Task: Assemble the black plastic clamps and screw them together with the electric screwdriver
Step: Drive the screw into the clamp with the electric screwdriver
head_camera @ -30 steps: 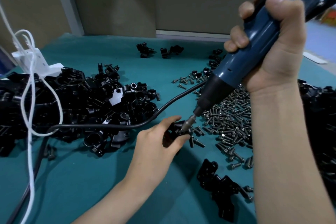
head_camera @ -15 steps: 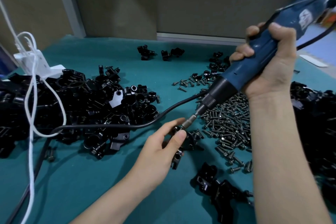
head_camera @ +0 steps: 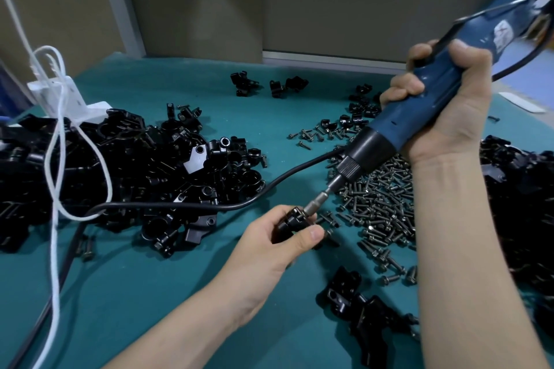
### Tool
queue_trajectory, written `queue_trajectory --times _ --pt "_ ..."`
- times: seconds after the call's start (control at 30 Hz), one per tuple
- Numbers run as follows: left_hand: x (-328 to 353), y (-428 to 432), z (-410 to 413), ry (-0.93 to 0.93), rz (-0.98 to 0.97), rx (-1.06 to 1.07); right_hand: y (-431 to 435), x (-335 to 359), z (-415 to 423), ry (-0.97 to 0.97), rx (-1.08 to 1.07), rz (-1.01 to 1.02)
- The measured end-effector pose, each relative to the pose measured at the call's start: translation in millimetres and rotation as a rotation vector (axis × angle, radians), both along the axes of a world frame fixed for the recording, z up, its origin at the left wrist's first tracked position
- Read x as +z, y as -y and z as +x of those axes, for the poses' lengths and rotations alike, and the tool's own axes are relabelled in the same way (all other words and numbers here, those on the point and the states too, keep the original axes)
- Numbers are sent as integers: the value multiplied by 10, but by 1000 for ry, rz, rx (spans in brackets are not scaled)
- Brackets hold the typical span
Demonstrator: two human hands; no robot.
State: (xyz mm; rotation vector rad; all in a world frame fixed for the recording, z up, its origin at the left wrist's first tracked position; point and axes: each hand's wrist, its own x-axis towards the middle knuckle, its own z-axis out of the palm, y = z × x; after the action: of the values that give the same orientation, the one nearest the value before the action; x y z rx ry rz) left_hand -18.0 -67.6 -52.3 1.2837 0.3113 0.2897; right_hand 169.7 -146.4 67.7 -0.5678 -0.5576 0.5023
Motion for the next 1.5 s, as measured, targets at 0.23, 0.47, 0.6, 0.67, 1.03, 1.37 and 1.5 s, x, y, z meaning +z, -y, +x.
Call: queue_trajectory --times 0.23,0.47,0.6,0.67,1.03,1.37,1.5 --pt "22 -1 -15 -7 149 32 -30 0 -28 -6 4 -16" --pt "-4 7 0 -15 115 36 -48 -17 -30 -8 10 -25" --pt "-11 -11 -11 26 129 13 -59 -25 -37 -11 18 -26" --pt "3 -15 -19 7 134 1 -61 -24 -41 -8 18 -30" --pt "-7 -17 -21 -3 211 -30 -77 -28 -44 -29 -3 -46" --pt "-9 7 -11 -13 227 -5 -34 15 -31 -20 -111 -61" --pt "8 -10 -38 -15 494 190 63 40 31 45 -151 -219"
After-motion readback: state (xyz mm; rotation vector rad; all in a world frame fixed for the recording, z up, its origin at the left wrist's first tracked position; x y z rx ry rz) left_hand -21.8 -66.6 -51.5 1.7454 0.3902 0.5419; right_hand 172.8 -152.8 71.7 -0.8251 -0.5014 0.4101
